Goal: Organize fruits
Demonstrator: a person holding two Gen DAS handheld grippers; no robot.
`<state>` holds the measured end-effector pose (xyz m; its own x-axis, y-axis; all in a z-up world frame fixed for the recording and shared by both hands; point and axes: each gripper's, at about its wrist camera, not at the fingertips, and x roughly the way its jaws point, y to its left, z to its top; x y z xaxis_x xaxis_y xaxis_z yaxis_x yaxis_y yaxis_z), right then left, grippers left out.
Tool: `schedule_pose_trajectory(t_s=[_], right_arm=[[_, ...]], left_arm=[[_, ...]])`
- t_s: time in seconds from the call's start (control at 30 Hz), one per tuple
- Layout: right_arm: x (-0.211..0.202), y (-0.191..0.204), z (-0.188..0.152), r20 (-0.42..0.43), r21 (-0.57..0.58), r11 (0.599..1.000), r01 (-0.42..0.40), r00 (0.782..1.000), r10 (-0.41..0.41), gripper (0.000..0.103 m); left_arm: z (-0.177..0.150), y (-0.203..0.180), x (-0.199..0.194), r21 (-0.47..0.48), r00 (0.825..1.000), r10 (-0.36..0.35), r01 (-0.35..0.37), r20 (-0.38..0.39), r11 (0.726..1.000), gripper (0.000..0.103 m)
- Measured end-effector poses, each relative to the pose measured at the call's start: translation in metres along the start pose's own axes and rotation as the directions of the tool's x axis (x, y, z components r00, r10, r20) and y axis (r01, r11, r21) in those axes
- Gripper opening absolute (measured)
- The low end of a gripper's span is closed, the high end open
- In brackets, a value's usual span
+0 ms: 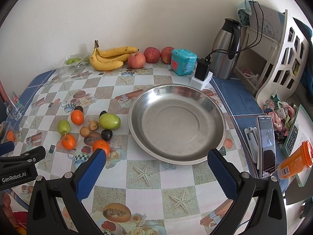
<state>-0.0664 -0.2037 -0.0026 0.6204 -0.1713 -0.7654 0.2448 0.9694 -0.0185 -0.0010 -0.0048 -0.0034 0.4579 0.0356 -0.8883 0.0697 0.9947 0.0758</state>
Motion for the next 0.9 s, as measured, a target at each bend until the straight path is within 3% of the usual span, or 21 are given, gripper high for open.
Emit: schedule_pose_trajectory(t_s=[0.6, 0.9], right_arm=[[0.005, 0.007, -0.001, -0.025, -0.023, 1.000, 0.003, 1.000, -0.003, 0.103], [0.026, 0.016, 0.008, -0.098, -0.013, 0.999, -0.034, 0.995, 0.032, 0.103]], left_arm=[[0.003, -0.002, -0.001, 0.003, 1.000, 0.011, -0.011, -0.008, 1.000, 0.103], [0.019, -0.001, 0.030, -0.007, 0.993, 0.093, -0.094, -0.066, 0.996, 0.103]])
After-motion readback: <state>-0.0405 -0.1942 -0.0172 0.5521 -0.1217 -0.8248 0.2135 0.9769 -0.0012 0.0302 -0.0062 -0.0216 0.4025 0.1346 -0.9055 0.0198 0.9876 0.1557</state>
